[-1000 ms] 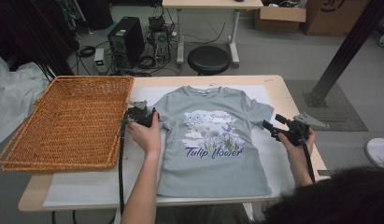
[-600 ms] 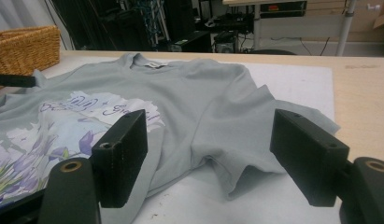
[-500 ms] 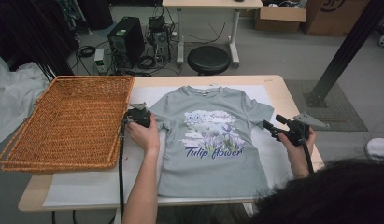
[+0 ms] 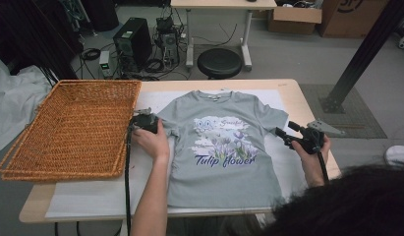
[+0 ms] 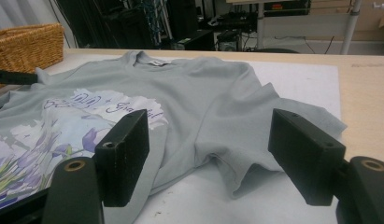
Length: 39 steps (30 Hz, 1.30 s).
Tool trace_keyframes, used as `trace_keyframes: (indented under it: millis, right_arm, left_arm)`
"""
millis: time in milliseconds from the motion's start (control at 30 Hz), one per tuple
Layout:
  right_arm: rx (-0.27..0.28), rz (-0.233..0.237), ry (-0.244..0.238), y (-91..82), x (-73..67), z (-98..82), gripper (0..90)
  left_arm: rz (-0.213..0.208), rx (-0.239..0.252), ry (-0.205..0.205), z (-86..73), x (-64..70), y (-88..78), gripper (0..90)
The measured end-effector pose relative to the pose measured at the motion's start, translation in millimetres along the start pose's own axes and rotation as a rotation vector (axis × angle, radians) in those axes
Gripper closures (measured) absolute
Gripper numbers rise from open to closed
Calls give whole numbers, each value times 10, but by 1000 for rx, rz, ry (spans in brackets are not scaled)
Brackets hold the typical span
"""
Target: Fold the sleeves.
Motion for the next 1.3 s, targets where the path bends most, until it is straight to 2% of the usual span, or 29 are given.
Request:
trace_keyframes:
  millis: [100,167,200,267,367,400,433,467,500,533,600,667,700,833,967,1067,1167,1300]
  right_arm:
    - [-1,0,1,-1,12,-8,292]
    - [-2,-1,0,-3,15,-11,295]
    - [-3,-1,-1,-4,17,-13,297]
    - [-4,1,-3,-12,24,-19,307]
    - [-3,-1,-2,-28,39,-22,313]
    - [-2,-1,-1,-32,43,-21,314]
    - [-2,0,1,-35,46,-21,314]
    - [-1,-1,2,-35,47,-22,314]
    - [-1,-2,1,-34,46,-22,314]
    - [-2,0,3,-33,43,-23,314]
    - [-2,2,-1,-26,35,-26,315]
    - [-2,6,-1,-18,25,-32,316]
    - [-2,8,-2,-13,21,-35,316]
    - [-1,16,0,1,1,-49,316]
    - [2,21,0,8,-5,-48,316]
    - [3,21,0,6,-5,-44,319]
    - [1,19,-2,3,1,-48,320]
    - [-5,16,-5,2,11,-60,327]
  left_arm:
    - [-26,1,-8,3,39,8,620]
    - [-45,5,7,-4,84,20,763]
    - [-49,7,11,-7,98,23,800]
    - [-71,9,1,-8,106,26,843]
    - [-78,4,-13,-1,83,6,846]
    - [-70,6,-1,2,78,0,830]
    - [-32,2,29,5,65,-10,746]
    - [16,-1,40,6,51,-18,599]
    - [25,-2,33,5,49,-25,461]
    - [1,-1,13,8,56,-31,444]
    - [-19,4,-3,32,71,-55,403]
    - [-60,11,-40,69,90,-82,413]
    - [-57,3,-40,82,88,-90,416]
    - [-78,-49,-88,40,34,-44,428]
    - [-71,-55,-63,28,51,-34,432]
    - [-59,-56,-29,27,35,-33,556]
    - [-82,-45,6,14,47,-16,737]
    - [-86,-24,63,2,123,27,837]
Point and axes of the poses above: each handheld gripper's, and its own axes: y roughly forward along the jaws, z roughly out of its top, x roughly to its right, the point moved 5 cm from there along y, roughly forward along the jaws, and after that the axes turned 14 degrees about -z, right-handed, at the moved point
